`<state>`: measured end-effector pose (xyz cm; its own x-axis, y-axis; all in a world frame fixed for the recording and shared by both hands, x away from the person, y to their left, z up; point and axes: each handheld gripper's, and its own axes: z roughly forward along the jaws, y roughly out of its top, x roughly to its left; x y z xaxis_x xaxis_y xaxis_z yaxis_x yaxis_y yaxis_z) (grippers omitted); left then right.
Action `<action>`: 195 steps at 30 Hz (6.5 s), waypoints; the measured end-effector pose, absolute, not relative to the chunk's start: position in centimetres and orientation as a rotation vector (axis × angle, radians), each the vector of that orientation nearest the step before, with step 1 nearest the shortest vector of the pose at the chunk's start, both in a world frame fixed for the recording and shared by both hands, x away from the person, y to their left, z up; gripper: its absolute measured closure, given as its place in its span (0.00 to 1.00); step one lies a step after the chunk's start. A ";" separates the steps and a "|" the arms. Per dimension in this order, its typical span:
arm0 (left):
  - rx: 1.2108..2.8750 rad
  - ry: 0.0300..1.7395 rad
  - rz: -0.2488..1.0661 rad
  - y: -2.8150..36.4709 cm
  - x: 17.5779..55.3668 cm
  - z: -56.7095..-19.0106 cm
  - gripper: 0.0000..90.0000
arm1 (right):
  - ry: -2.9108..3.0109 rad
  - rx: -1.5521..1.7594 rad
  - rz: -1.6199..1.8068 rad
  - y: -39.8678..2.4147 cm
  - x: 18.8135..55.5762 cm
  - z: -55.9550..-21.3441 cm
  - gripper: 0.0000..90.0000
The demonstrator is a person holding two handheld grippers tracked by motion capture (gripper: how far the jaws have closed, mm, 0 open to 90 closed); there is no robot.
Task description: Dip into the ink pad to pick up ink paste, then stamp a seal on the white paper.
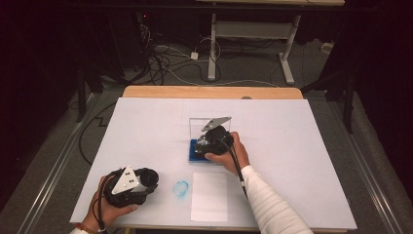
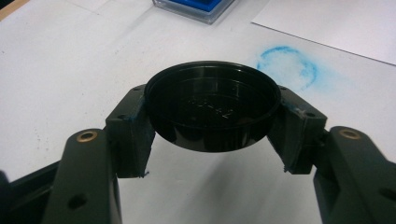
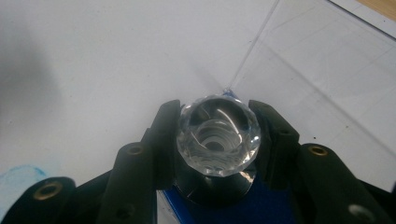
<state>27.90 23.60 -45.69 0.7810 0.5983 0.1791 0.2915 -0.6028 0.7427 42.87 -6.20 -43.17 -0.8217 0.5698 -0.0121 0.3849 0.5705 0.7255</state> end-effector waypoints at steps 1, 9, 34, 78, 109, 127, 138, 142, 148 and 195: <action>2.239 0.655 0.541 23.6 27.9 -45.7 0.41 | 2.561 0.802 1.092 -6.2 42.9 -43.2 0.63; 2.234 0.665 0.539 23.8 28.0 -45.8 0.41 | 2.554 0.790 1.109 -6.2 42.9 -43.3 0.63; 2.242 0.653 0.522 23.4 28.3 -45.9 0.41 | 2.432 0.780 1.214 -9.8 41.3 -38.7 0.63; 2.266 0.642 0.539 23.1 27.8 -46.0 0.41 | 2.442 0.612 1.337 -12.2 34.4 -36.1 0.63; 2.276 0.639 0.525 22.9 28.0 -46.1 0.41 | 2.496 0.536 1.327 -11.2 31.6 -37.7 0.63; 2.276 0.636 0.529 22.9 27.9 -46.1 0.41 | 2.648 0.485 1.213 -9.6 30.0 -41.7 0.63; 2.273 0.631 0.532 22.9 27.8 -46.0 0.41 | 2.686 0.502 1.176 -9.5 30.0 -43.2 0.63; 2.276 0.631 0.532 23.0 27.8 -46.0 0.41 | 2.701 0.502 1.159 -9.4 30.1 -43.7 0.63; 2.276 0.633 0.533 23.0 27.8 -46.0 0.41 | 2.717 0.501 1.128 -9.3 30.1 -44.3 0.63; 2.293 0.627 0.518 22.4 27.7 -46.2 0.41 | 2.723 0.498 1.181 -10.1 30.4 -44.9 0.63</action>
